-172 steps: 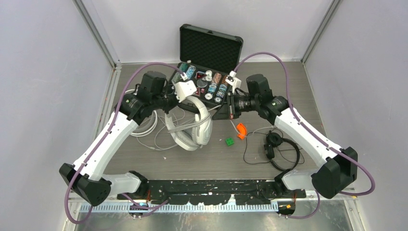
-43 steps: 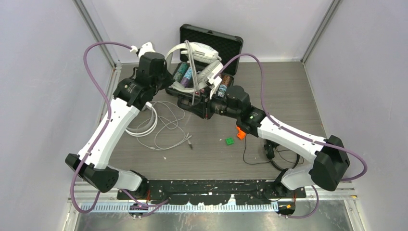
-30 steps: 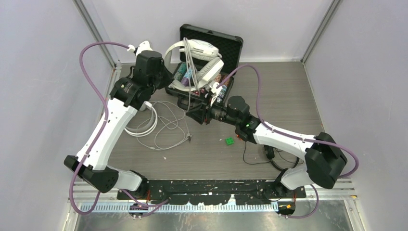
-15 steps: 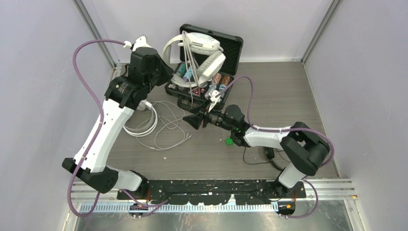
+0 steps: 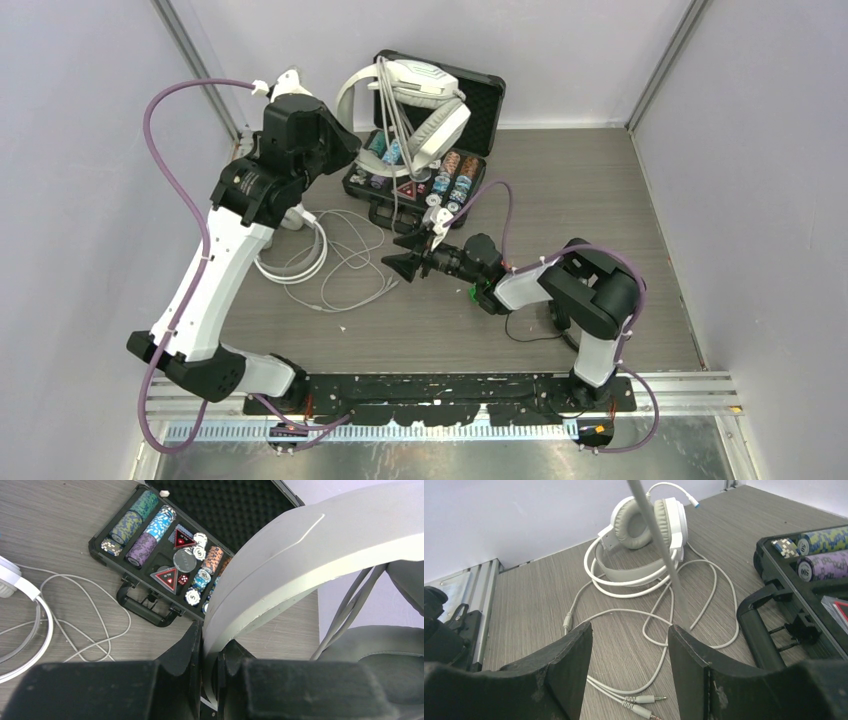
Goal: Wrap the headphones
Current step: Wrap the headphones cable around the headphones.
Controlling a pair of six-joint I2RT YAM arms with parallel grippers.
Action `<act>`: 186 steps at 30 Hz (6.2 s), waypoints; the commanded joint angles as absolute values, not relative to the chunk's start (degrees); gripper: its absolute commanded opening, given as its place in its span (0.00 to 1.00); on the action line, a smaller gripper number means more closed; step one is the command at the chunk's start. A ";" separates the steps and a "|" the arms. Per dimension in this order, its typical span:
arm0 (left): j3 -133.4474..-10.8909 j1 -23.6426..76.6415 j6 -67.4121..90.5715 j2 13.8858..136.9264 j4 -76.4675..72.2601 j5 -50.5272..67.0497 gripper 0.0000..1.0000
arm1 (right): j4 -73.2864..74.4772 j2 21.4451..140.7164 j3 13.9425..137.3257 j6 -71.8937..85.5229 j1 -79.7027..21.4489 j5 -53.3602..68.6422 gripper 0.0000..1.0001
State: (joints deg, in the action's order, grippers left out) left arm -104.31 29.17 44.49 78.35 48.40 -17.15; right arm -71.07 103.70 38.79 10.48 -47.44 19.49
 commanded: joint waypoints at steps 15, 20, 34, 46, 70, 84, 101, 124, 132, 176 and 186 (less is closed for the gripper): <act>-107.08 29.18 46.00 75.21 43.36 -13.45 0.00 | -80.97 107.34 38.95 5.39 -46.09 26.16 0.60; -106.86 29.18 45.88 75.11 43.17 -12.50 0.00 | -82.48 106.13 36.07 3.84 -44.34 30.27 0.59; -106.52 29.18 45.52 74.15 43.50 -11.35 0.00 | -82.48 107.19 37.62 3.14 -42.97 34.36 0.27; -106.89 29.18 44.71 73.92 43.43 -11.65 0.00 | -82.47 108.73 37.80 1.69 -42.79 36.29 0.01; -107.45 29.18 44.34 74.42 42.86 -11.26 0.00 | -80.03 108.06 39.80 4.74 -42.39 33.01 0.56; -108.77 29.17 42.95 75.27 41.77 -13.92 0.00 | -82.46 111.68 39.81 9.33 -45.16 29.45 0.02; -125.16 23.93 33.64 83.28 46.44 -29.02 0.00 | -82.45 106.88 31.88 8.77 -45.07 20.89 0.00; -136.53 12.93 28.12 91.05 52.03 -39.93 0.00 | -82.47 107.56 32.01 4.95 -44.99 25.60 0.01; -135.67 10.77 26.29 91.97 51.02 -41.89 0.00 | -82.46 102.29 29.45 1.25 -45.09 28.24 0.01; -131.12 6.33 39.03 85.49 54.75 2.29 0.00 | -77.97 92.17 27.86 4.05 -50.97 12.73 0.01; -122.33 6.35 28.99 80.96 53.14 18.12 0.00 | -78.38 93.97 28.11 13.39 -40.80 12.88 0.01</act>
State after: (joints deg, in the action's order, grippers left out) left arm -124.55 6.83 31.97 84.64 61.41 7.31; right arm -76.75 93.80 27.24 9.96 -41.98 14.41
